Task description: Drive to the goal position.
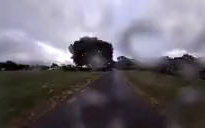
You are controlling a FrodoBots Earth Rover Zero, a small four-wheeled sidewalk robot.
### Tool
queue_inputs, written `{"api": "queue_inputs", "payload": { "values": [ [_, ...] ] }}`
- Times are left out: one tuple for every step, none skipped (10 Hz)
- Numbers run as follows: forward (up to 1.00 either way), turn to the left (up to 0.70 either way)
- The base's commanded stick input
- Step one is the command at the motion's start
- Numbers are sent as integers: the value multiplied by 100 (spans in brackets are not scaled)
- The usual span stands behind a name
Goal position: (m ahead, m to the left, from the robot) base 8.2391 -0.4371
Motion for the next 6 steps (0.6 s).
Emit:
{"api": "queue_inputs", "payload": {
  "values": [
    [70,-14],
    [70,-14],
    [70,-14],
    [70,-14],
    [70,-14],
    [70,-14]
  ]
}}
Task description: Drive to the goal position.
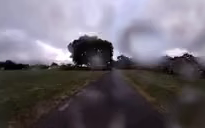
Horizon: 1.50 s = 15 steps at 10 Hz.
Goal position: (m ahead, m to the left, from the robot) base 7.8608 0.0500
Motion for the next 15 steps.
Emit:
{"api": "queue_inputs", "payload": {
  "values": [
    [70,-14],
    [70,-14],
    [70,-14],
    [70,-14],
    [70,-14],
    [70,-14],
    [70,-12],
    [70,-6],
    [70,0],
    [70,0],
    [70,0],
    [70,0],
    [70,0],
    [70,0],
    [70,0]
  ]
}}
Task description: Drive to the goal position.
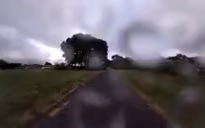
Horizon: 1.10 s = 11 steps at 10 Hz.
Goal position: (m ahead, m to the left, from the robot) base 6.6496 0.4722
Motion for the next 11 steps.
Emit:
{"api": "queue_inputs", "payload": {
  "values": [
    [70,0],
    [70,0],
    [70,0],
    [70,0],
    [70,0],
    [70,0],
    [70,0],
    [70,0],
    [70,0],
    [70,0],
    [70,-2]
  ]
}}
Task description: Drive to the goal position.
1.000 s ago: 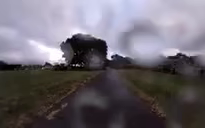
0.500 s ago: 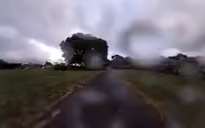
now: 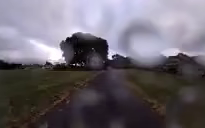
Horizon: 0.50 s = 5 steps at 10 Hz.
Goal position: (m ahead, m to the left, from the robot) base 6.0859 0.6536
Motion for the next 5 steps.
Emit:
{"api": "queue_inputs", "payload": {
  "values": [
    [70,-3],
    [70,-5],
    [70,-6],
    [70,-7],
    [70,-9]
  ]
}}
